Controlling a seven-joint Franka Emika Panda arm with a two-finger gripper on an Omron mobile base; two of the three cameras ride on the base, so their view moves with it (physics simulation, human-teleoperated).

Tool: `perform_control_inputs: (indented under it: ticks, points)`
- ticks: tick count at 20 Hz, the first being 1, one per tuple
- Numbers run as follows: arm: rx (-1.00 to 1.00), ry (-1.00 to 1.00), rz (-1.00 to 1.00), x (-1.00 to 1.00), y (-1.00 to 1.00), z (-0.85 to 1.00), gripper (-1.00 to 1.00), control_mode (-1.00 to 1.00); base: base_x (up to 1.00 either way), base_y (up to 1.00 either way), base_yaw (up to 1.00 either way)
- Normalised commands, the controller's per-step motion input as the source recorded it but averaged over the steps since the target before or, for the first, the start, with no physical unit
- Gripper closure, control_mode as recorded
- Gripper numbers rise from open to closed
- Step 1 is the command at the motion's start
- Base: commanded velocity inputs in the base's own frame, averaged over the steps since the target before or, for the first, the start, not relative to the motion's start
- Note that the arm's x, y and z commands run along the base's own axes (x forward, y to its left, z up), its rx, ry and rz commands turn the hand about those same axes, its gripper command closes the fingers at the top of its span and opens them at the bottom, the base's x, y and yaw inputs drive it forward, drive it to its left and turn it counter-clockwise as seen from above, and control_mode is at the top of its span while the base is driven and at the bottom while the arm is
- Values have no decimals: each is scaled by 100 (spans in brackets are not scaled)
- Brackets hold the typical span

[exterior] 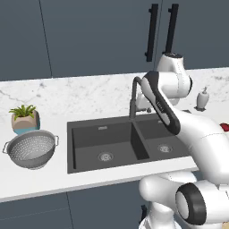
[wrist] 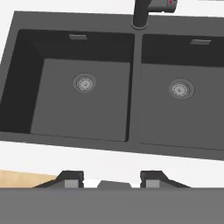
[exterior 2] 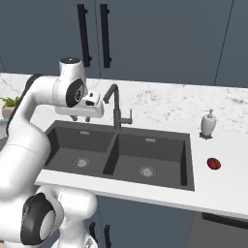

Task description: Put the colander in the sink, put the mango in the colander, and turn on the sink faucet and pour water over the colander.

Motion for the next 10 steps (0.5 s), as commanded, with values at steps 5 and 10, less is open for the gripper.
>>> perform_control_inputs:
  ticks: [5,10]
  points:
    - [-1,-5,1,-23,0,-6,-100,-100,0,0,0]
    - [0,-10,2,-62,29,-18,-100,-100,0,0,0]
